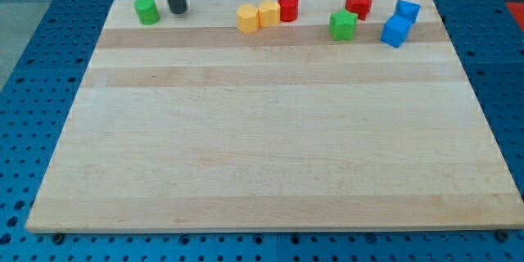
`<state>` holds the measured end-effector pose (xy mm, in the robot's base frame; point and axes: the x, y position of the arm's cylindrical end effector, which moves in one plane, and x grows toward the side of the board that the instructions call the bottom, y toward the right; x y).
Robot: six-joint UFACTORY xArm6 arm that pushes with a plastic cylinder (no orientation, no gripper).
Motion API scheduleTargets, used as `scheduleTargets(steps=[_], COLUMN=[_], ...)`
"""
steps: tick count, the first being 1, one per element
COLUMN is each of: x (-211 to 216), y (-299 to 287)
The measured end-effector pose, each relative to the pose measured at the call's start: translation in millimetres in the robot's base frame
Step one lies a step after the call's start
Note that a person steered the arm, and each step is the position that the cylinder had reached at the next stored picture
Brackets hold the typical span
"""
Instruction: Move the red circle and yellow hexagon horizontal to each other
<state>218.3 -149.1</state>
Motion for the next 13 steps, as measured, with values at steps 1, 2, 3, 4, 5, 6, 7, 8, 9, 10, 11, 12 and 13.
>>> scheduleTargets(steps=[1,2,3,4,5,6,7,8,9,10,11,12,13], x=[-7.3,-21.3,-22.2,-21.6,-6.8,15.8,44.1,68.6,50.1,6.0,-17.1,-18.2,-14.5], y=[62.8,110.2,153.2,186.7,199.8,207.1,222.9,232.2,236.8,248.4,248.5,246.1,228.4])
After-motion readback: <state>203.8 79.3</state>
